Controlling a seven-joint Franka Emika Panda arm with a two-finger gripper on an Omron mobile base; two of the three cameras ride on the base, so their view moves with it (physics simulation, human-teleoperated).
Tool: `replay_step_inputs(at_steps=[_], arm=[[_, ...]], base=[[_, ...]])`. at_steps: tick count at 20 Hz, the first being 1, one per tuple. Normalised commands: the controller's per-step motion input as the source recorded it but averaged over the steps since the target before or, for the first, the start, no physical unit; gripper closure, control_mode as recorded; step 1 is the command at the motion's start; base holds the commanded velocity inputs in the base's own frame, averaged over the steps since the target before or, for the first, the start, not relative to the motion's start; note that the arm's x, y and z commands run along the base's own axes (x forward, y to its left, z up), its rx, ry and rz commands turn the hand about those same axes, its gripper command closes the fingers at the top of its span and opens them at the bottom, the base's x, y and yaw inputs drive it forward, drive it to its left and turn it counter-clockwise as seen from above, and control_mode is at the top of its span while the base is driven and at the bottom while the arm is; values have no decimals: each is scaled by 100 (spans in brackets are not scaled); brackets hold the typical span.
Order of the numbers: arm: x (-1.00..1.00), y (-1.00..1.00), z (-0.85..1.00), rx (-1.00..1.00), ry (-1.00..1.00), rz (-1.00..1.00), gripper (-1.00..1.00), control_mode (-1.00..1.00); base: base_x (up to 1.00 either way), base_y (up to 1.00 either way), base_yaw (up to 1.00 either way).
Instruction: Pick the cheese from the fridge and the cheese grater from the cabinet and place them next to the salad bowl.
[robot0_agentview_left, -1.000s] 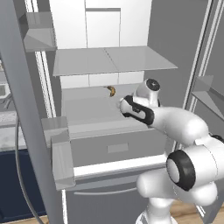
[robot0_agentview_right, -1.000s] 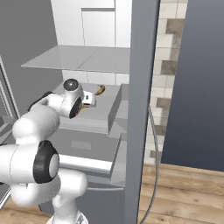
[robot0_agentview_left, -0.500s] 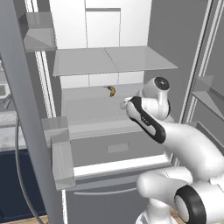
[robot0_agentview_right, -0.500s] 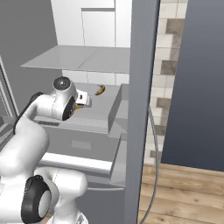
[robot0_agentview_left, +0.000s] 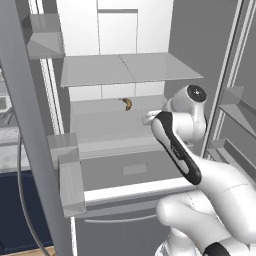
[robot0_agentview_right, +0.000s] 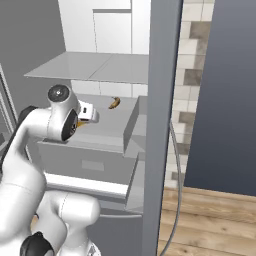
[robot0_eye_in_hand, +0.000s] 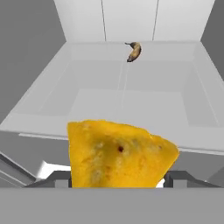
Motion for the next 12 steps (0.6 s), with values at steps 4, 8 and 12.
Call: replay_step_inputs(at_steps=[4, 8, 12], arm=[[-49, 0, 29, 0, 0, -1, 100, -100], [-47, 0, 31, 0, 4, -6, 100, -100], [-48, -3, 29, 0, 4, -9, 100, -100]], base=[[0, 0, 0], [0, 0, 0], [0, 0, 0]])
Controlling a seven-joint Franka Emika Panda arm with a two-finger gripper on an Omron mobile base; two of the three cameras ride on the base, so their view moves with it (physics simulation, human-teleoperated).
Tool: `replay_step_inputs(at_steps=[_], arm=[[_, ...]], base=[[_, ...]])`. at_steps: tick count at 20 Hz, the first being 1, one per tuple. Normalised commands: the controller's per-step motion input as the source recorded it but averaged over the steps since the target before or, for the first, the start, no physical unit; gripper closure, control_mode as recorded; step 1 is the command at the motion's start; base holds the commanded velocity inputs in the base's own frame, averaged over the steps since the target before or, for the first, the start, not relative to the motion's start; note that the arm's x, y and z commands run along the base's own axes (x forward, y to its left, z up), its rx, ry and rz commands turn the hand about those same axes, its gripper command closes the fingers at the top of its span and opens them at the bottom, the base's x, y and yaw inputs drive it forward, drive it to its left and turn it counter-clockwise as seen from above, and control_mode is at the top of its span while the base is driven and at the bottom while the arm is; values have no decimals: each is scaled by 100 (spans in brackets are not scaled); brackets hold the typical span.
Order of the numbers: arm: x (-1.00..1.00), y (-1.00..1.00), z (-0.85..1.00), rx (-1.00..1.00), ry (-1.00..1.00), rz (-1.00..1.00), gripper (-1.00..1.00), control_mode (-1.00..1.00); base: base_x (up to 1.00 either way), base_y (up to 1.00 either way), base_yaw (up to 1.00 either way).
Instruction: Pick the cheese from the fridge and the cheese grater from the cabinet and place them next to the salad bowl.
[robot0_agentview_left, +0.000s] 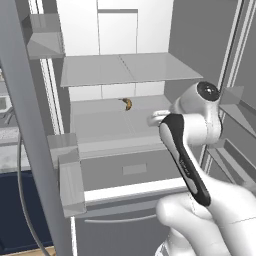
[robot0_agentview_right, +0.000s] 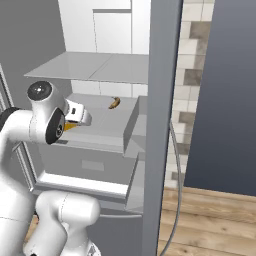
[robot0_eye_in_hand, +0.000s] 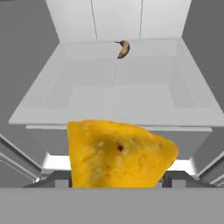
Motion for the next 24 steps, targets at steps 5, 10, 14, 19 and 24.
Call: replay_step_inputs(at_steps=[5, 10, 14, 19, 24], arm=[[-46, -6, 27, 0, 1, -7, 100, -100], [-26, -1, 10, 0, -1, -3, 100, -100], [0, 0, 0, 0, 0, 0, 100, -100], [0, 0, 0, 0, 0, 0, 100, -100], [0, 0, 0, 0, 0, 0, 100, 100]], base=[[0, 0, 0], [0, 0, 0], [0, 0, 0], [0, 0, 0], [0, 0, 0]])
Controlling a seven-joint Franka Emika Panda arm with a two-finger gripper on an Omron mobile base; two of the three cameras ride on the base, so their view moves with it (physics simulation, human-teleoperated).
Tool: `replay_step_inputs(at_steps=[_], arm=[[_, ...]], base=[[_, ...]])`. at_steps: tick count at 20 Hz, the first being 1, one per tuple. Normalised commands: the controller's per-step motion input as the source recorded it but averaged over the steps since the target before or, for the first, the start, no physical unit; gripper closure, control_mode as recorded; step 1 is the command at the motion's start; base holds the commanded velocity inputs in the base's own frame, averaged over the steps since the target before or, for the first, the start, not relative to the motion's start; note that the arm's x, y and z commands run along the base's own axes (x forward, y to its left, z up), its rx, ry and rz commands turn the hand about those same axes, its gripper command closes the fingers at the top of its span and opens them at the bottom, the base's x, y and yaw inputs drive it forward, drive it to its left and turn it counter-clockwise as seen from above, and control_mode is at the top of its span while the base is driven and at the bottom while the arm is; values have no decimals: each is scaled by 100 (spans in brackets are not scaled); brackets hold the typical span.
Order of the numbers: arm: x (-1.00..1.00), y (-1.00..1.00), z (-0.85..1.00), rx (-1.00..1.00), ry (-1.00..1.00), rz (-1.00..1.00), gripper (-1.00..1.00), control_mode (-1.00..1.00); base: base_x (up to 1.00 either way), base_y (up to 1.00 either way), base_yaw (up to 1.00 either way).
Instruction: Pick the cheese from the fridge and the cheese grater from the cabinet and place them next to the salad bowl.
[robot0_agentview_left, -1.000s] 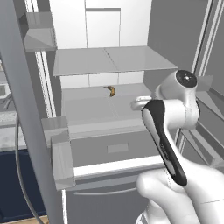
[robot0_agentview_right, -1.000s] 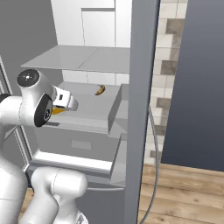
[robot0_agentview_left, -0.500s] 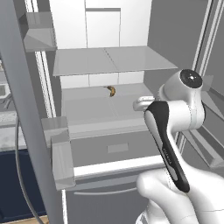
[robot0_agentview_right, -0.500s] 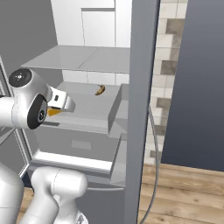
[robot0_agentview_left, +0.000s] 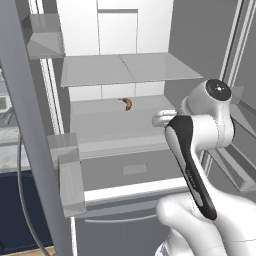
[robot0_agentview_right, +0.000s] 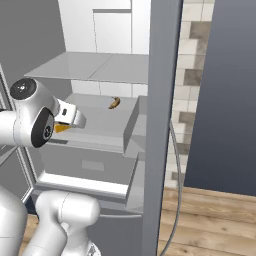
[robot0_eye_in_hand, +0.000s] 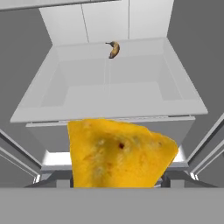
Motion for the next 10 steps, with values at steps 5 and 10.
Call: replay_step_inputs(at_steps=[5, 10], arm=[[0, 0, 0, 0, 0, 0, 100, 100], [0, 0, 0, 0, 0, 0, 100, 100]], base=[[0, 0, 0], [-6, 0, -2]])
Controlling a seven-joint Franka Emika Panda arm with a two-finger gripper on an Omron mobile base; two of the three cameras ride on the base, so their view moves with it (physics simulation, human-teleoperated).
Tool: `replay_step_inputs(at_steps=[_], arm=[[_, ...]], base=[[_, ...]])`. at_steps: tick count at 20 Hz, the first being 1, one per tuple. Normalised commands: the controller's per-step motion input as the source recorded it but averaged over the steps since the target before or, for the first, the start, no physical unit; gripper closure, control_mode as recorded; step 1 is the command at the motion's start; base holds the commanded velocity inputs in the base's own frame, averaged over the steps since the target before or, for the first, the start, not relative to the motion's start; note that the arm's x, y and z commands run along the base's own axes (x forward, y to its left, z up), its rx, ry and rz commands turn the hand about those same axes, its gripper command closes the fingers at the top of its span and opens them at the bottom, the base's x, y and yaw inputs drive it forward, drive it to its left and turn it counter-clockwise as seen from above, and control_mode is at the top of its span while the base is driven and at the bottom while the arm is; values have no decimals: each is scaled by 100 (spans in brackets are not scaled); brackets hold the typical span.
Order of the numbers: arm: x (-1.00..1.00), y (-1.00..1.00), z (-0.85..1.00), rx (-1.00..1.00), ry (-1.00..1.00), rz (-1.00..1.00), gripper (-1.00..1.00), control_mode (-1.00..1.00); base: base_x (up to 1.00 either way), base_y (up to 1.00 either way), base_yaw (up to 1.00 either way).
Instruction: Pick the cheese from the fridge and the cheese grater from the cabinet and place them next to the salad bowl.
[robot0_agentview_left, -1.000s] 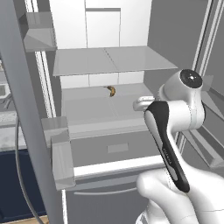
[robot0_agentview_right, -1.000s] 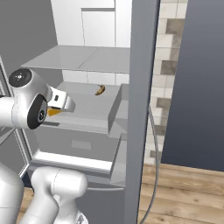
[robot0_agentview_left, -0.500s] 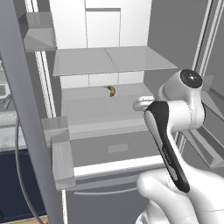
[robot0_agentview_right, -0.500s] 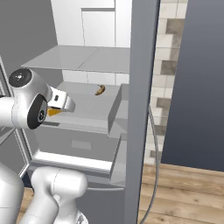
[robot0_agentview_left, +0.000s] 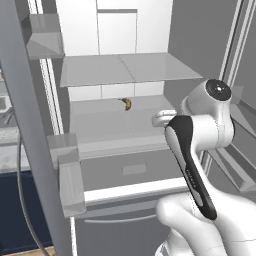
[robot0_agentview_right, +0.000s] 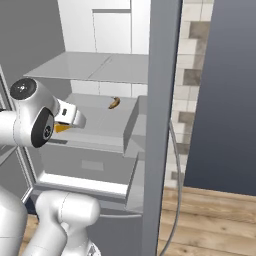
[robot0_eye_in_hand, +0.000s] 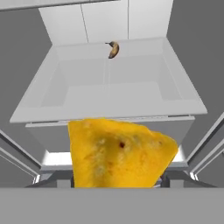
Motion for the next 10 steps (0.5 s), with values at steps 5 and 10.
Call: replay_step_inputs(at_steps=[5, 10], arm=[[0, 0, 0, 0, 0, 0, 100, 100], [0, 0, 0, 0, 0, 0, 100, 100]], base=[[-52, 0, -10], [-63, 0, -4]])
